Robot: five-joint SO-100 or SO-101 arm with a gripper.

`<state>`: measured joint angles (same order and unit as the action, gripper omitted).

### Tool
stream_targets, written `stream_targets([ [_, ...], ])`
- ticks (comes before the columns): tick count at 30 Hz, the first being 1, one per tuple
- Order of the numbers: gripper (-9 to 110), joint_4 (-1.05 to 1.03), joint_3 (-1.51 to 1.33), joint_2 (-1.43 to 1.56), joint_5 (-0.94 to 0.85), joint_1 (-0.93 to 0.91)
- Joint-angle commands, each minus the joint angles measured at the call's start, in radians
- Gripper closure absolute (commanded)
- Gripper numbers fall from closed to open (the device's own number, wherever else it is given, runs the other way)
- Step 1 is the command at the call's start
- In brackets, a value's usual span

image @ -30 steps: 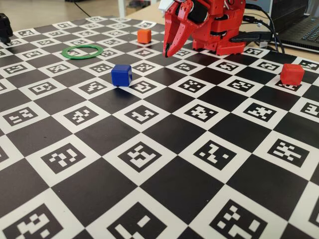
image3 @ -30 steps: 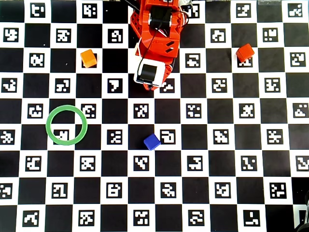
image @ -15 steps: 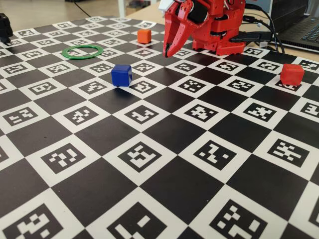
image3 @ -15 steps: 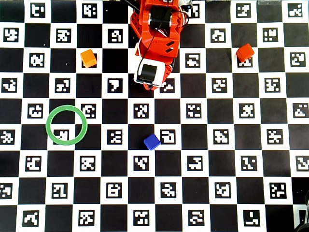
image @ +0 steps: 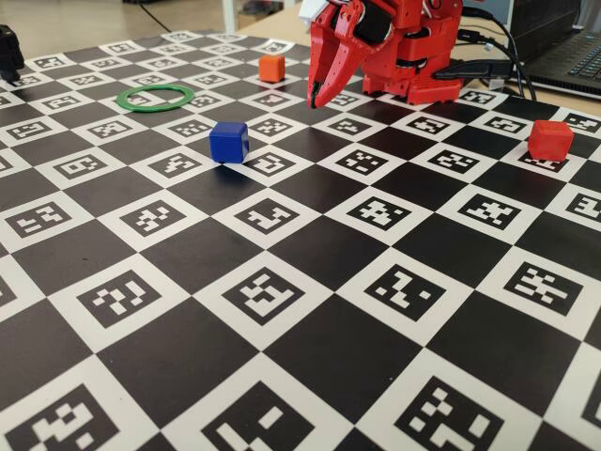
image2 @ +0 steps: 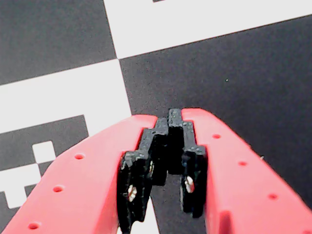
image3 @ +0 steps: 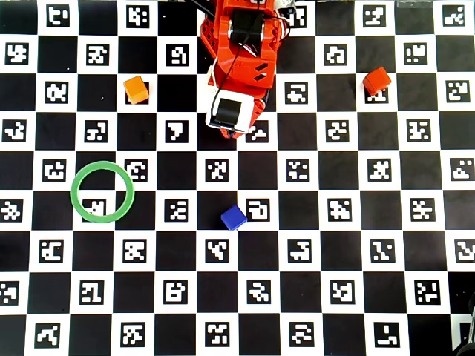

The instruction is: Grab the red cube then put it in the green circle then put the blue cube on top and finally the orange cube on top

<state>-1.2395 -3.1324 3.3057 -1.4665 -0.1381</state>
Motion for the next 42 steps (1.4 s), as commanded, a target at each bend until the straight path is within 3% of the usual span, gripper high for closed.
stream_targets([
  [1, 107, -0.107, -0.052, 0.051, -0.006, -0.002],
  [15, 107, -0.109, -0.052, 0.051, -0.011, 0.0],
  [18, 107, -0.078, -0.052, 0.048, 0.074, 0.008],
  [28, 107, 0.25, 0.118, -0.224, 0.588, 0.153],
  [42, 107, 0.014, 0.841, -0.813, 1.239, 0.393],
])
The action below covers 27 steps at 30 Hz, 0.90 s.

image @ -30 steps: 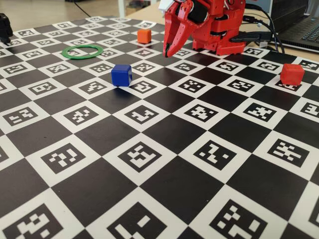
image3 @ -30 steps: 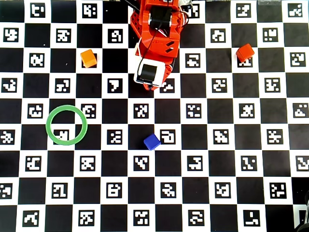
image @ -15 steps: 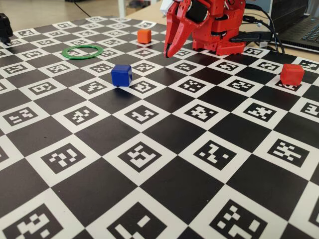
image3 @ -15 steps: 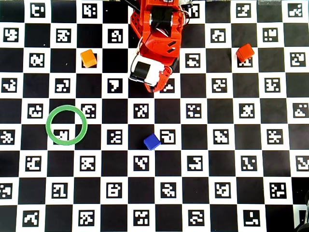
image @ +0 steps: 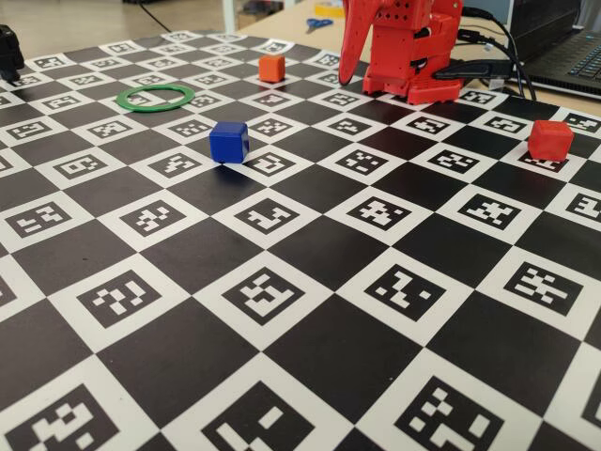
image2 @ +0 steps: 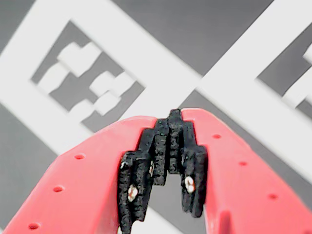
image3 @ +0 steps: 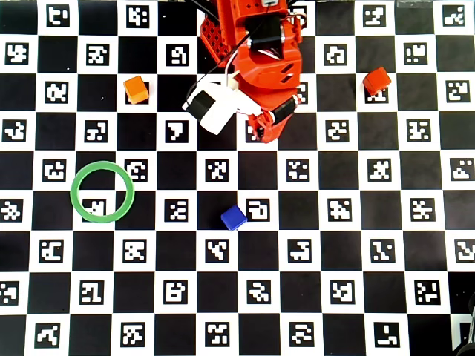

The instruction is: Grab the red cube then put it in the green circle then put the blue cube on top and finally the orange cube on top

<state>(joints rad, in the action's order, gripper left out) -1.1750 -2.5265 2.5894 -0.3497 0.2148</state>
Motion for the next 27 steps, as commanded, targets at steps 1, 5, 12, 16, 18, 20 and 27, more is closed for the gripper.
stream_targets([
  [1, 106, -0.067, 0.272, -0.124, 0.161, 0.054],
  [5, 98, -0.106, 0.364, -0.193, 0.275, 0.124],
  [12, 88, -0.189, 0.517, -0.365, 0.492, 0.222],
  [16, 81, -0.222, 0.583, -0.436, 0.601, 0.252],
  [18, 76, -0.227, 0.598, -0.46, 0.641, 0.264],
  [20, 69, -0.227, 0.598, -0.48, 0.673, 0.278],
  [27, 56, -0.227, 0.62, -0.601, 0.732, 0.371],
])
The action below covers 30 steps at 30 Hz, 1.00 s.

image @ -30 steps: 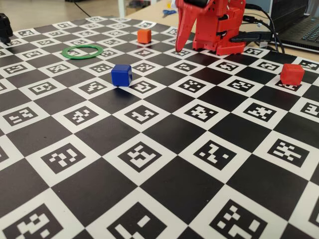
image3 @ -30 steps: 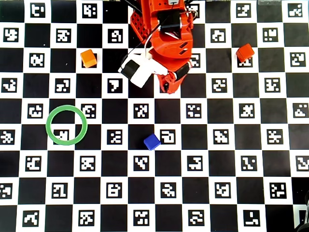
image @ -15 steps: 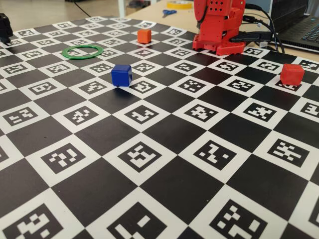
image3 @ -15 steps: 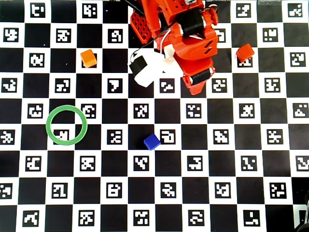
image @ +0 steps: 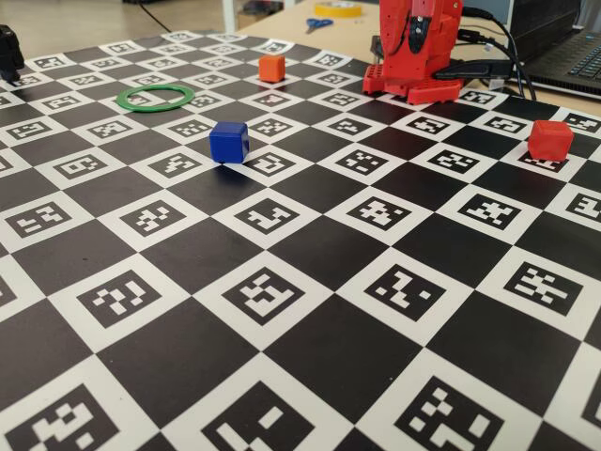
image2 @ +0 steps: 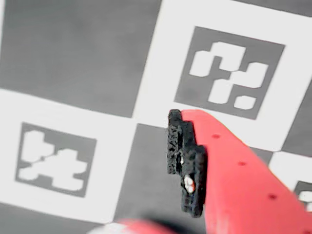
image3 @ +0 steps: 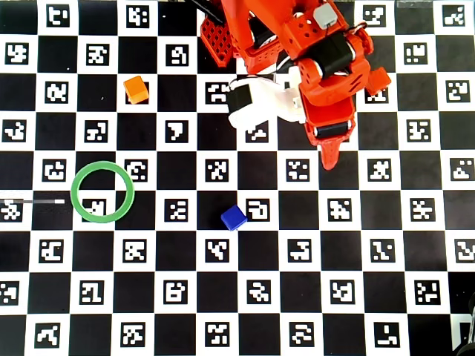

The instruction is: Grab the red cube then put it in the green circle then put the blue cube on top and finally the orange cube on top

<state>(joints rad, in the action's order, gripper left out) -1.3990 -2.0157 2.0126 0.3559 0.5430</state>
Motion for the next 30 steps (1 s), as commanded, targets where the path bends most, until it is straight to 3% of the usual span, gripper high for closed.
stream_targets([
  [1, 54, -0.003, 0.117, -0.046, 0.037, 0.064],
  [9, 42, -0.023, 0.158, -0.146, 0.083, 0.276],
  [30, 39, -0.063, 0.224, -0.365, 0.255, 0.594],
])
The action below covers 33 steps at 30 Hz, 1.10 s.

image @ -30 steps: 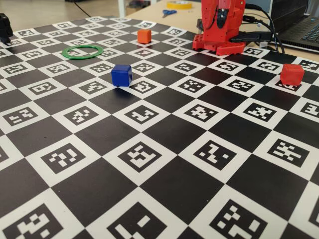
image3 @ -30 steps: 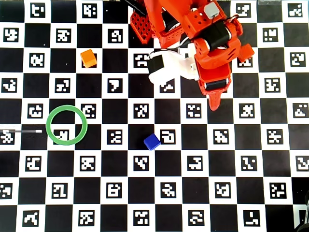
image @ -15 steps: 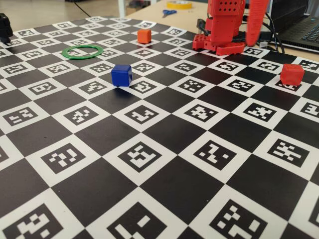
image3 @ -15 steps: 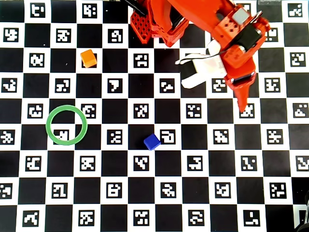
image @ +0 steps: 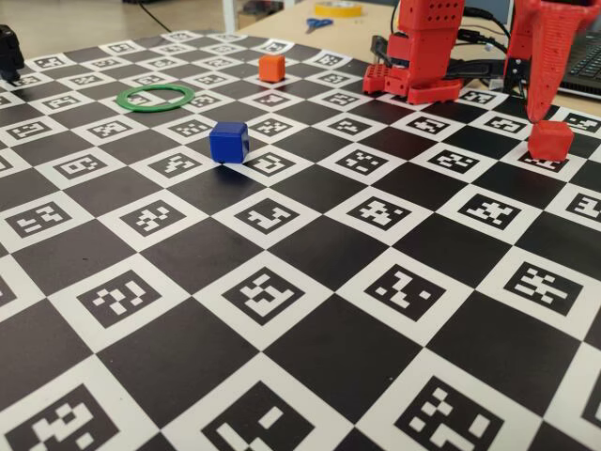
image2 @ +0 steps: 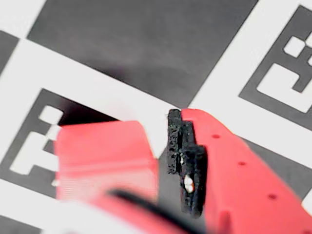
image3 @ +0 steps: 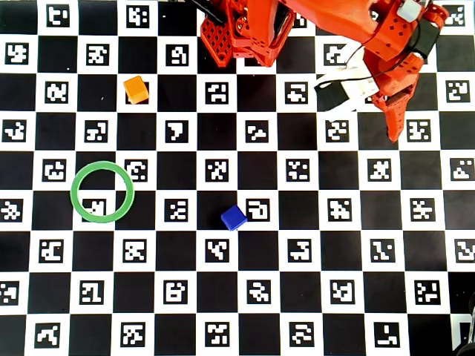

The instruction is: Grab the red cube then put it in the green circle then put the blue cube on top and finally the orange cube on top

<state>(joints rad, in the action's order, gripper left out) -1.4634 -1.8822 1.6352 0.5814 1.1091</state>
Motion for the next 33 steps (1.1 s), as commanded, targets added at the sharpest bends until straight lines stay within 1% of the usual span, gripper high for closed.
stream_targets([
  [1, 40, 0.002, 0.092, 0.009, 0.041, 0.032],
  [8, 40, 0.0, 0.078, 0.009, 0.12, 0.117],
  [16, 40, 0.086, 0.038, 0.061, 0.167, 0.233],
  [24, 42, 0.279, -0.086, 0.058, 0.201, 0.238],
  [33, 43, 0.397, -0.178, 0.061, 0.218, 0.23],
])
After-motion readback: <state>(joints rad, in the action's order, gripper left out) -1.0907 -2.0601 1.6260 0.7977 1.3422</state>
